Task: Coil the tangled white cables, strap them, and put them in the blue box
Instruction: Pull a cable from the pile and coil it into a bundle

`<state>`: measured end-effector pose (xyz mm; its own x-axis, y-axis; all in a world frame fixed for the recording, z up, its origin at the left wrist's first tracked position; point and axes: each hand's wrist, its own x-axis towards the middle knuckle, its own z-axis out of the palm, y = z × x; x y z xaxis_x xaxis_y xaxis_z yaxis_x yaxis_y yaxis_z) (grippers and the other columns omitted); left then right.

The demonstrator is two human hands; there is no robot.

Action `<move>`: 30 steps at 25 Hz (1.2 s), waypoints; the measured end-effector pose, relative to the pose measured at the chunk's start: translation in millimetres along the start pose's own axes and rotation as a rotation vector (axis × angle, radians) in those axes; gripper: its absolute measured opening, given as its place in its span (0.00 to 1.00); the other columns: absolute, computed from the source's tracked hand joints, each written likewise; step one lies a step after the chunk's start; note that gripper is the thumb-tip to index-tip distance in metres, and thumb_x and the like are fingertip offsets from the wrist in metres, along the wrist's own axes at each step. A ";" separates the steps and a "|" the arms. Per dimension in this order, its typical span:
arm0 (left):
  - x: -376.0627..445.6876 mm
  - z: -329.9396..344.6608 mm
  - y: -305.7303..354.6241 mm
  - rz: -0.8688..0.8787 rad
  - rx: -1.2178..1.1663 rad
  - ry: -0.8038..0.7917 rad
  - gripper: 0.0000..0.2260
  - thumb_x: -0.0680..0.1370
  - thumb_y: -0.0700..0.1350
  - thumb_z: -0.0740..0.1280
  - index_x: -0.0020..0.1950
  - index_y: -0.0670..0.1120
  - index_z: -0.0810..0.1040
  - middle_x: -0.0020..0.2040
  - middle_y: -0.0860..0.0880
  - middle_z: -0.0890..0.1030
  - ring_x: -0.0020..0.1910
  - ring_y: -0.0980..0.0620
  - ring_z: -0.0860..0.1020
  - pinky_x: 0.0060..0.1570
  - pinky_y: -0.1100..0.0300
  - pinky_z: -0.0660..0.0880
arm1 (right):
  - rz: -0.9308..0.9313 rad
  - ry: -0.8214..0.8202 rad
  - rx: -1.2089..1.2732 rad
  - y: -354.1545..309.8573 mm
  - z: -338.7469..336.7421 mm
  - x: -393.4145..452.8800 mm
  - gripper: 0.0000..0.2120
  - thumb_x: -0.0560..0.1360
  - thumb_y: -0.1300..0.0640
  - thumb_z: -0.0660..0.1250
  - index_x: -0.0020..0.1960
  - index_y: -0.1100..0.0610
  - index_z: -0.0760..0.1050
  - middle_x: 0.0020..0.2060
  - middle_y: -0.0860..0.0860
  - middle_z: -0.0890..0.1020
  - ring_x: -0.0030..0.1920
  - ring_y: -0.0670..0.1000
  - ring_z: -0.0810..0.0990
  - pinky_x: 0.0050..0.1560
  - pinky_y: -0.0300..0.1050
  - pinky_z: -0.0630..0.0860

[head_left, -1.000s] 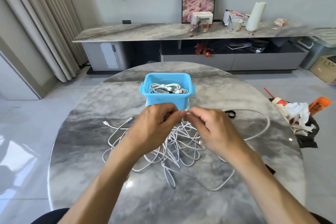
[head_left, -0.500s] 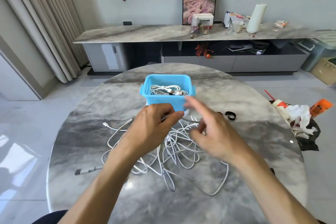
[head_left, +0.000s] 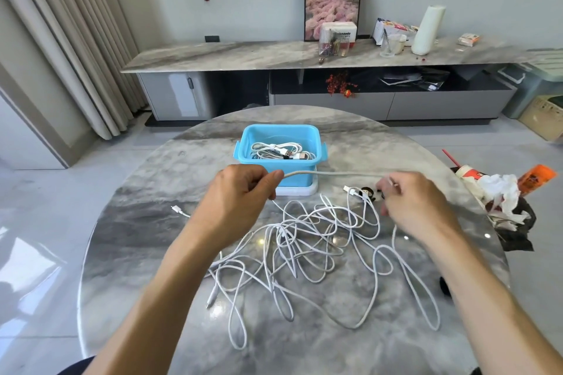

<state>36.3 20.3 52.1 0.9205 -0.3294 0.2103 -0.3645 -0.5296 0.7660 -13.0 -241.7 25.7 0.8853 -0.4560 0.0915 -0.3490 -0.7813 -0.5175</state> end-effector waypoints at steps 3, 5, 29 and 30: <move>-2.9 7.1 0.1 0.015 -0.008 -0.034 0.17 0.80 0.52 0.64 0.35 0.47 0.78 0.21 0.55 0.64 0.21 0.57 0.61 0.24 0.66 0.57 | -0.259 -0.221 0.082 -13.1 2.9 -17.3 0.31 0.74 0.63 0.66 0.73 0.44 0.63 0.59 0.38 0.74 0.44 0.47 0.75 0.49 0.42 0.69; -4.8 10.6 2.7 0.017 -0.164 -0.130 0.16 0.81 0.53 0.63 0.38 0.47 0.78 0.24 0.56 0.66 0.23 0.59 0.62 0.27 0.63 0.60 | -0.454 -0.183 0.236 -25.9 11.0 -25.1 0.18 0.76 0.59 0.69 0.64 0.47 0.75 0.49 0.39 0.81 0.34 0.44 0.74 0.41 0.40 0.72; -22.6 52.9 27.1 -0.375 -0.870 -0.406 0.12 0.82 0.42 0.59 0.53 0.35 0.77 0.32 0.50 0.65 0.27 0.56 0.61 0.24 0.67 0.61 | 0.023 -0.431 1.311 -48.7 8.5 -37.1 0.10 0.72 0.50 0.71 0.43 0.57 0.81 0.40 0.58 0.83 0.42 0.55 0.79 0.46 0.49 0.74; -24.3 55.0 27.0 -0.359 -0.836 -0.414 0.13 0.83 0.43 0.59 0.52 0.34 0.76 0.32 0.50 0.63 0.26 0.57 0.59 0.23 0.67 0.59 | 0.045 -0.449 1.355 -50.6 9.7 -37.3 0.11 0.73 0.48 0.69 0.41 0.56 0.81 0.42 0.58 0.84 0.44 0.56 0.80 0.48 0.50 0.72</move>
<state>-3.6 -29.0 34.3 0.7771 -0.5883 -0.2239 0.2881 0.0162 0.9575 -25.4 -181.0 40.3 0.9914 -0.0978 -0.0871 -0.0476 0.3504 -0.9354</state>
